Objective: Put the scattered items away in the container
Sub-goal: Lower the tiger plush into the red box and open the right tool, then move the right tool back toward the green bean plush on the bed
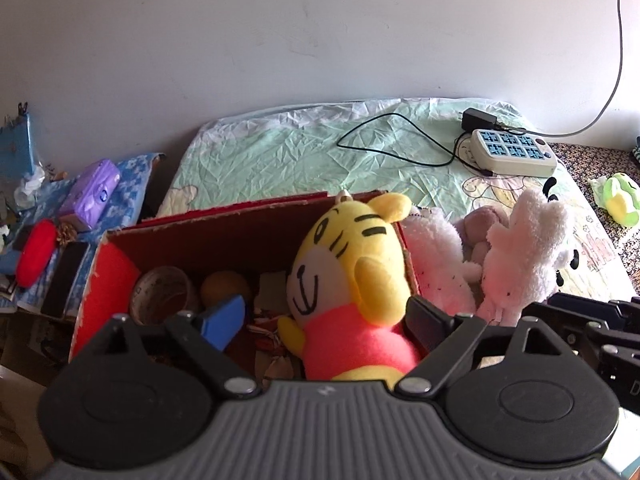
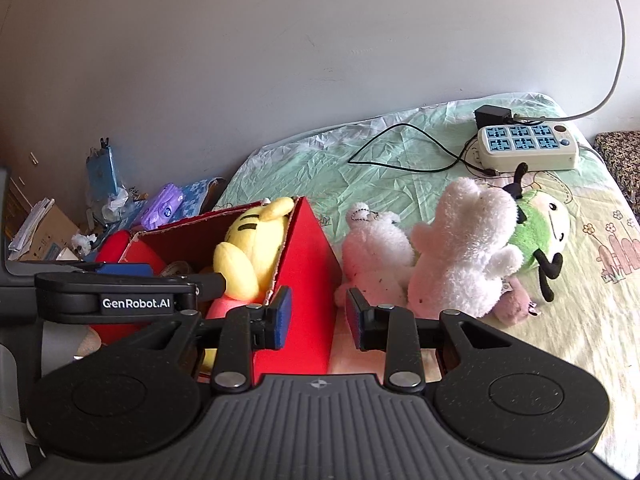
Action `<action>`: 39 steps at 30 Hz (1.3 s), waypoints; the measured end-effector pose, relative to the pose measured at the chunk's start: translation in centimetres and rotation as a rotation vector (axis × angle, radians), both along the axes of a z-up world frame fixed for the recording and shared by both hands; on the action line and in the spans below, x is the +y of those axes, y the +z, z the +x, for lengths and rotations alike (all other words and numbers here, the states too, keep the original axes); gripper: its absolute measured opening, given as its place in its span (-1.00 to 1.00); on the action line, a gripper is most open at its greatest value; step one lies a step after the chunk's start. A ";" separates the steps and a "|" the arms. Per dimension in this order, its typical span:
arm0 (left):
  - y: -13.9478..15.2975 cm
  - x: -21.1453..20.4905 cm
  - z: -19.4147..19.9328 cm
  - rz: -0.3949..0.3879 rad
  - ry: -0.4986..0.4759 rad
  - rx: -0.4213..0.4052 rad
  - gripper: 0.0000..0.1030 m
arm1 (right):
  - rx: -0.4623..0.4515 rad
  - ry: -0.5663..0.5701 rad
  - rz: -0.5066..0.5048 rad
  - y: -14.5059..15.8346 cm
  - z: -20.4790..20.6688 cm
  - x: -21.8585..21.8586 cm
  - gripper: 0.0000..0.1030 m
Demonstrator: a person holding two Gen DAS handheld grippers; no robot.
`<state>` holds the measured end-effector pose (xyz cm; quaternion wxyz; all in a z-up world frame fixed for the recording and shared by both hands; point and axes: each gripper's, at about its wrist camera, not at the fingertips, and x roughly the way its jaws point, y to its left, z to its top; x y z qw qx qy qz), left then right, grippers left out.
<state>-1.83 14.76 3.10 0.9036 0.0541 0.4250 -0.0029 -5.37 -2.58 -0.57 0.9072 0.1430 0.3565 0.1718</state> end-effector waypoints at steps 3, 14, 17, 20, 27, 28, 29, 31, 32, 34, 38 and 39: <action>0.3 -1.2 0.3 0.031 0.029 0.009 0.71 | -0.005 0.013 0.006 -0.1 -0.5 -1.5 -0.38; 1.8 -6.9 0.0 0.082 0.038 -0.028 0.78 | 0.035 -0.013 0.004 -0.5 0.0 -7.1 -0.25; 1.8 -8.5 0.1 0.080 0.026 -0.024 0.78 | 0.046 -0.015 -0.006 -0.5 0.3 -8.0 -0.21; 1.8 -10.0 0.2 0.072 0.009 -0.018 0.78 | 0.055 -0.013 -0.016 -0.2 0.6 -9.2 -0.20; 1.2 -13.1 0.9 0.046 -0.024 0.013 0.78 | 0.088 -0.050 -0.041 -0.3 1.3 -12.4 -0.20; 1.1 -13.6 1.0 0.044 -0.033 0.018 0.78 | 0.094 -0.057 -0.043 -0.5 1.5 -12.8 -0.20; 0.9 -14.0 1.1 0.043 -0.042 0.023 0.78 | 0.099 -0.063 -0.043 -0.6 1.6 -13.3 -0.20; 0.5 -15.1 1.3 0.044 -0.066 0.037 0.78 | 0.110 -0.074 -0.037 -0.8 1.8 -14.2 -0.20; 0.2 -15.4 1.4 0.045 -0.079 0.045 0.78 | 0.116 -0.079 -0.035 -0.9 2.0 -14.6 -0.20; -0.5 -15.9 1.8 0.044 -0.100 0.066 0.78 | 0.129 -0.093 -0.023 -1.2 2.3 -15.2 -0.19; -2.0 -16.2 2.9 0.022 -0.118 0.113 0.78 | 0.168 -0.115 0.004 -1.9 3.0 -16.0 -0.19; -2.4 -16.4 3.2 0.018 -0.121 0.127 0.78 | 0.170 -0.119 0.002 -2.0 3.2 -16.2 -0.19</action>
